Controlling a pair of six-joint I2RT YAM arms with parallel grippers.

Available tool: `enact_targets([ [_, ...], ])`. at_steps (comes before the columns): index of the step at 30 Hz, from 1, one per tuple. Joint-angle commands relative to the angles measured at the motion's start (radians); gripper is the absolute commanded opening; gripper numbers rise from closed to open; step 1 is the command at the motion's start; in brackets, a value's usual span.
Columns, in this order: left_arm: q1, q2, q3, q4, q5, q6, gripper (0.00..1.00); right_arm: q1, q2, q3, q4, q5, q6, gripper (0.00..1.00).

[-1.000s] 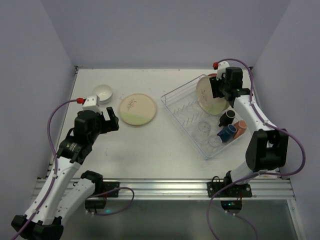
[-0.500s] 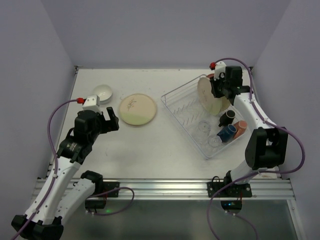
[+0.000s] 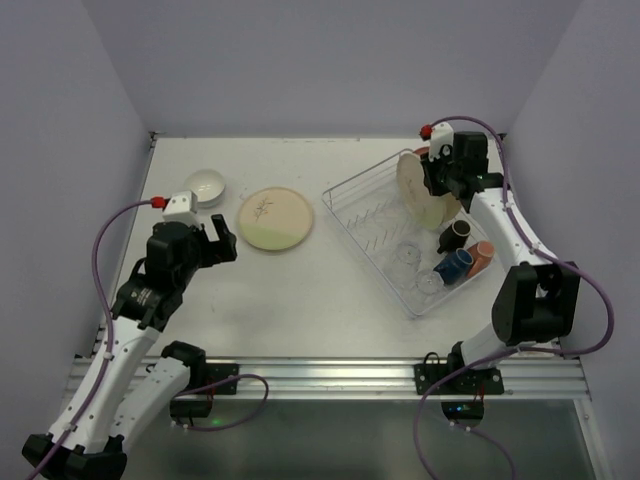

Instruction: Unload the mixed dishes from the dish rack

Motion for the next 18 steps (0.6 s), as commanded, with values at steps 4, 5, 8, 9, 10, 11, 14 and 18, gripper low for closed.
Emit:
enact_targets([
  [4,-0.004,-0.038,-0.005,0.037,-0.016,0.017,1.0,0.013,-0.187,-0.012,0.134,0.031,0.036,0.0],
  [5,-0.004,-0.042,-0.006,0.039,-0.016,0.017,1.0,0.013,-0.203,-0.021,0.159,0.042,0.041,0.0],
  [8,-0.004,-0.049,-0.008,0.04,-0.019,0.017,1.0,0.014,-0.264,-0.04,0.179,0.064,0.071,0.0],
  [9,-0.004,-0.05,-0.008,0.04,-0.019,0.017,1.0,0.014,-0.298,-0.053,0.186,0.076,0.102,0.0],
  [10,-0.002,-0.05,-0.008,0.04,-0.021,0.017,1.0,0.014,-0.316,-0.058,0.194,0.103,0.122,0.0],
  [11,-0.004,-0.05,-0.006,0.04,-0.022,0.017,1.0,0.016,-0.336,-0.066,0.209,0.117,0.14,0.0],
  [14,-0.004,-0.053,-0.005,0.04,-0.024,0.02,1.0,0.014,-0.425,-0.113,0.266,0.15,0.246,0.0],
  [18,-0.004,-0.046,0.012,0.046,-0.009,0.018,1.0,0.013,-0.531,-0.21,0.341,0.15,0.48,0.0],
])
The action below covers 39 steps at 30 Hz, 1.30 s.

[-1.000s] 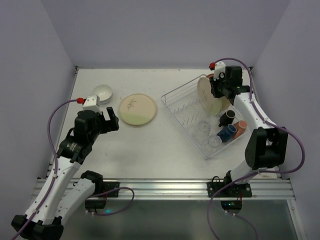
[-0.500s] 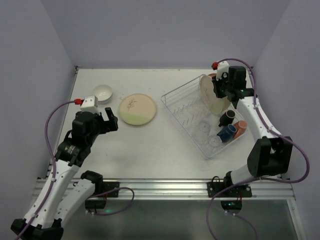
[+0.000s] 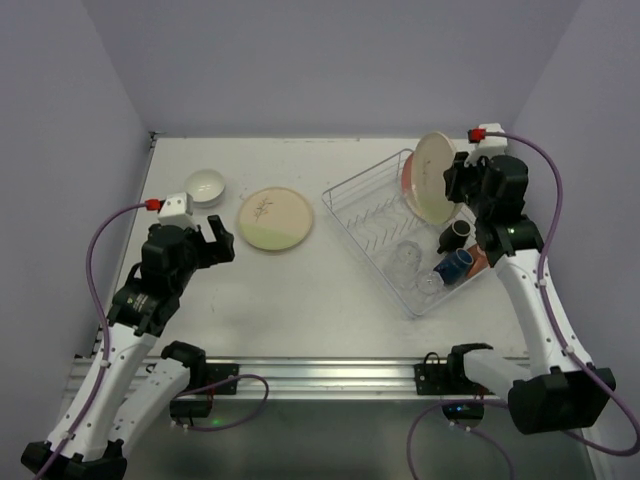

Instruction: Unload the mixed dishes from the dish rack

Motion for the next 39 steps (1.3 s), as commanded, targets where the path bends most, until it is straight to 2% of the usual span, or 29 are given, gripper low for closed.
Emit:
enact_targets([
  [1,-0.004,0.004,0.015,0.048,0.016,0.009,1.0,0.004,-0.128,-0.041,0.241,0.018,0.273,0.0],
  [4,-0.002,0.023,0.02,0.095,0.147,-0.049,1.0,0.002,-0.188,-0.114,0.301,0.011,0.457,0.0],
  [6,-0.002,0.05,0.02,0.173,0.304,-0.108,1.0,0.002,-0.252,-0.188,0.361,-0.004,0.609,0.0],
  [7,-0.002,0.062,0.012,0.254,0.368,-0.131,1.0,0.004,-0.277,-0.214,0.387,-0.033,0.662,0.0],
  [8,-0.004,0.095,0.003,0.306,0.518,-0.179,1.0,0.002,-0.321,-0.263,0.429,-0.05,0.708,0.0],
  [9,-0.004,0.117,-0.009,0.371,0.59,-0.212,1.0,0.002,-0.341,-0.288,0.448,-0.066,0.813,0.0],
  [11,-0.011,0.193,-0.075,0.631,0.785,-0.359,1.0,0.002,-0.403,-0.361,0.509,-0.129,0.908,0.0],
  [12,-0.022,0.224,-0.098,0.728,0.825,-0.406,1.0,0.002,-0.426,-0.387,0.531,-0.141,0.992,0.0],
  [13,-0.056,0.29,-0.112,0.862,0.852,-0.478,1.0,0.002,-0.449,-0.413,0.552,-0.171,1.033,0.0],
  [16,-0.16,0.414,-0.102,1.005,0.846,-0.545,1.0,0.002,-0.524,-0.498,0.608,-0.212,1.141,0.0],
  [21,-0.241,0.534,-0.043,1.068,0.778,-0.606,1.0,0.002,-0.573,-0.567,0.669,-0.328,1.236,0.0],
  [29,-0.31,0.642,-0.006,1.223,0.777,-0.717,0.97,0.002,-0.578,-0.612,0.779,-0.475,1.319,0.0],
  [32,-0.329,0.666,-0.002,1.275,0.777,-0.752,0.9,0.002,-0.559,-0.615,0.815,-0.531,1.312,0.0],
  [35,-0.343,0.668,-0.002,1.303,0.769,-0.769,0.75,0.002,-0.537,-0.624,0.829,-0.551,1.293,0.0],
  [36,-0.349,0.665,-0.002,1.306,0.768,-0.769,0.63,0.002,-0.532,-0.63,0.836,-0.552,1.292,0.0],
  [38,-0.352,0.66,-0.006,1.304,0.757,-0.77,0.48,0.002,-0.518,-0.632,0.844,-0.563,1.27,0.0],
  [39,-0.355,0.659,-0.008,1.301,0.757,-0.772,0.3,0.002,-0.515,-0.632,0.842,-0.561,1.26,0.0],
])
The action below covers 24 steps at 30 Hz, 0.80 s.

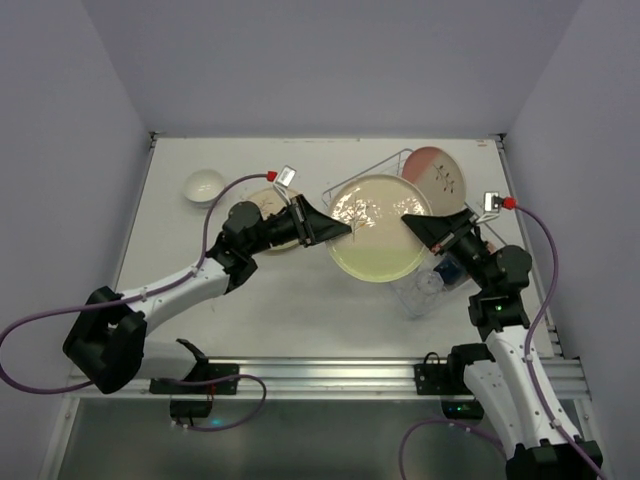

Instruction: Unload the mixed dishes from the dish rack

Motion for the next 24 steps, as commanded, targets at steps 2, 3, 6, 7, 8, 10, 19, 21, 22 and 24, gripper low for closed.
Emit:
enact_targets([
  [2,-0.015,-0.011,0.028,0.073,0.001,-0.022,0.1,-0.001,0.015,0.019,0.165,-0.005,-0.004,0.0],
  [3,-0.02,-0.015,0.025,0.072,0.0,-0.026,0.0,-0.001,0.021,0.019,0.165,0.001,-0.01,0.0],
  [6,-0.027,-0.034,0.011,0.052,-0.014,-0.035,0.0,-0.001,0.06,0.03,0.165,0.006,-0.045,0.0],
  [7,-0.029,-0.041,0.008,0.045,-0.028,-0.04,0.0,-0.001,0.071,0.039,0.165,0.005,-0.073,0.0],
  [8,-0.029,-0.049,0.003,0.039,-0.039,-0.045,0.0,-0.001,0.083,0.044,0.163,0.005,-0.091,0.09],
  [10,-0.029,-0.08,-0.006,-0.014,-0.097,-0.049,0.0,-0.001,0.123,0.067,0.119,0.011,-0.129,0.39],
  [19,-0.026,-0.23,-0.026,-0.226,-0.439,-0.105,0.0,-0.001,0.248,0.091,0.009,0.066,-0.261,0.99],
  [21,-0.014,-0.259,-0.015,-0.299,-0.493,-0.103,0.0,-0.001,0.24,0.105,-0.056,0.113,-0.31,0.99],
  [22,0.002,-0.27,-0.011,-0.326,-0.532,-0.106,0.0,-0.001,0.231,0.12,-0.126,0.168,-0.329,0.99],
  [24,0.084,-0.304,-0.012,-0.388,-0.54,-0.115,0.0,-0.001,0.177,0.137,-0.195,0.221,-0.39,0.99],
])
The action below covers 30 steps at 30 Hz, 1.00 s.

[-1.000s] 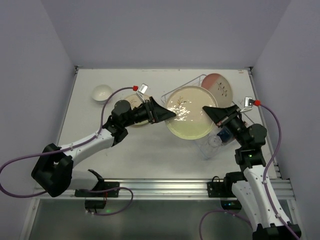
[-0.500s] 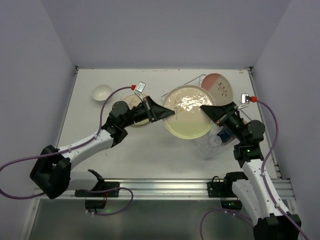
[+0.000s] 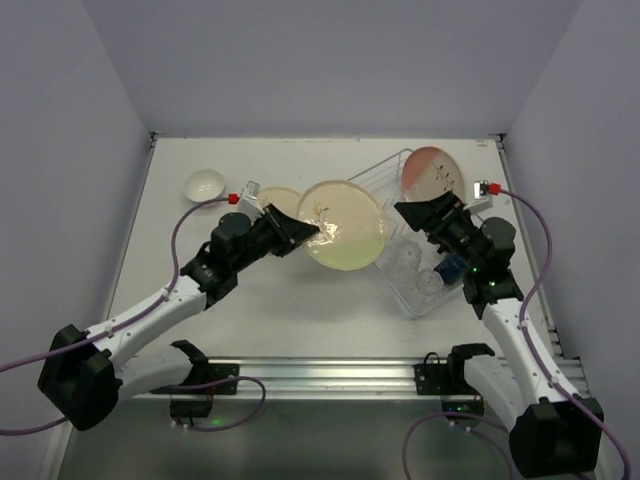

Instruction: Unload the mixed dishes from the dish rack

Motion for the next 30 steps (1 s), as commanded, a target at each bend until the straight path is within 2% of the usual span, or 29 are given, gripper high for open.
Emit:
enact_targets([
  [1,0.119,-0.101,0.057,0.008,-0.122,-0.053,0.0,0.002,-0.088,0.083,-0.16,0.166,-0.142,0.99],
  [2,0.193,-0.118,0.046,-0.011,-0.116,-0.053,0.0,0.002,-0.145,0.083,-0.184,0.189,-0.178,0.99],
  [5,0.326,-0.174,0.025,-0.072,-0.108,-0.034,0.0,0.002,-0.232,0.092,-0.271,0.247,-0.253,0.99],
  [7,0.375,-0.184,0.023,-0.118,-0.106,0.001,0.0,0.002,-0.318,0.095,-0.334,0.258,-0.301,0.99],
  [10,0.461,-0.127,0.017,-0.114,-0.068,0.041,0.0,0.002,-0.412,0.109,-0.423,0.267,-0.326,0.99],
  [12,0.515,-0.048,0.021,-0.077,-0.033,0.077,0.0,0.002,-0.453,0.114,-0.452,0.216,-0.359,0.99],
  [16,0.55,0.113,0.029,0.021,0.08,0.128,0.0,0.002,-0.518,0.094,-0.455,0.038,-0.399,0.99],
  [19,0.552,0.206,0.02,0.099,0.107,0.142,0.0,0.002,-0.516,0.091,-0.463,-0.068,-0.413,0.99],
  [24,0.553,0.272,-0.017,0.178,0.111,0.159,0.0,0.002,-0.52,0.076,-0.471,-0.112,-0.435,0.99],
  [30,0.553,0.362,-0.029,0.163,0.098,0.173,0.0,0.002,-0.529,0.071,-0.461,-0.121,-0.436,0.99],
])
